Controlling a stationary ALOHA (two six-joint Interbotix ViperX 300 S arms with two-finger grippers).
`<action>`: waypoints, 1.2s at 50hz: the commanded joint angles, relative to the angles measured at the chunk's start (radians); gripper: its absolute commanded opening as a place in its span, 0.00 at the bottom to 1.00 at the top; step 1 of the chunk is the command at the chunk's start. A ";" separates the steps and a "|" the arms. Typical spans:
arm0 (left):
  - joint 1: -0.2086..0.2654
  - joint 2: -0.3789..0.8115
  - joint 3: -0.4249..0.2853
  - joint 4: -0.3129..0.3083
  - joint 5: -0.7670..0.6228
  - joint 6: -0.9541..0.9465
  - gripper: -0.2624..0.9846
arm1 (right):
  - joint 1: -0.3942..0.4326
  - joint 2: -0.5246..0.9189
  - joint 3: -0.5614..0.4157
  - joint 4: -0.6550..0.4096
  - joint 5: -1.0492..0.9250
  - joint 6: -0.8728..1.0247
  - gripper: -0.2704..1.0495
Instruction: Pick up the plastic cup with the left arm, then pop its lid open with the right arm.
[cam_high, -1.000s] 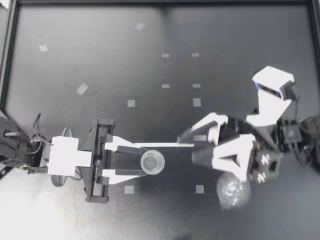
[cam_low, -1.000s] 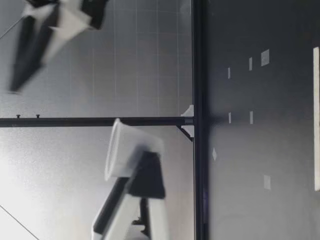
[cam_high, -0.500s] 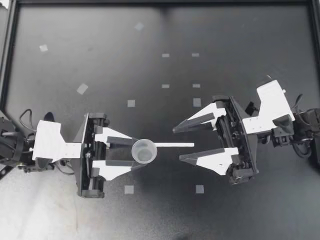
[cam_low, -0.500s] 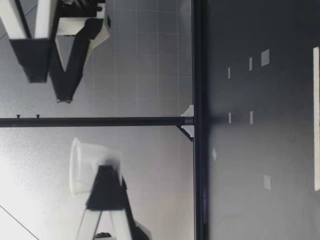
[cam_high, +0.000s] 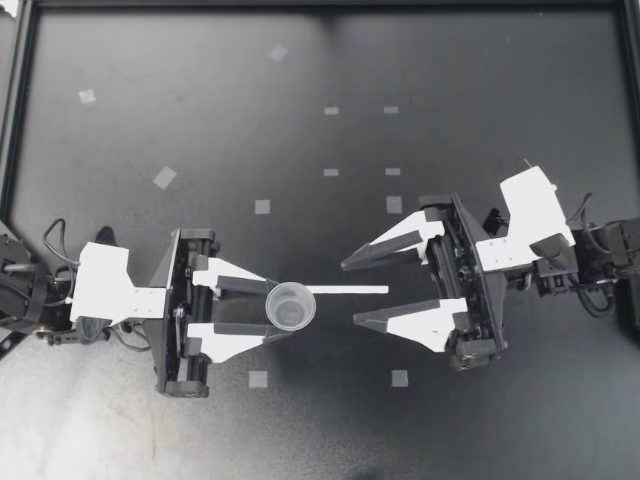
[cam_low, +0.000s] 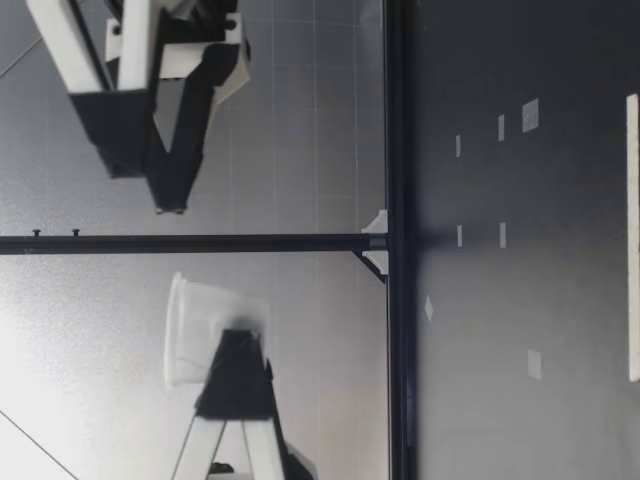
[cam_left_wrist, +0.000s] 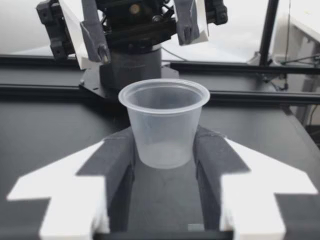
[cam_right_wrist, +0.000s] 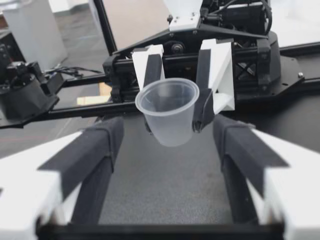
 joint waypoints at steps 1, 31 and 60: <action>0.002 -0.011 -0.011 0.003 -0.005 -0.002 0.26 | -0.006 -0.002 -0.012 0.002 -0.005 0.000 0.74; 0.002 -0.008 -0.020 0.003 0.038 0.002 0.26 | -0.006 0.005 -0.017 0.003 -0.005 0.002 0.74; 0.002 -0.008 -0.018 0.003 0.038 0.003 0.26 | -0.005 0.008 -0.015 0.002 -0.005 0.002 0.74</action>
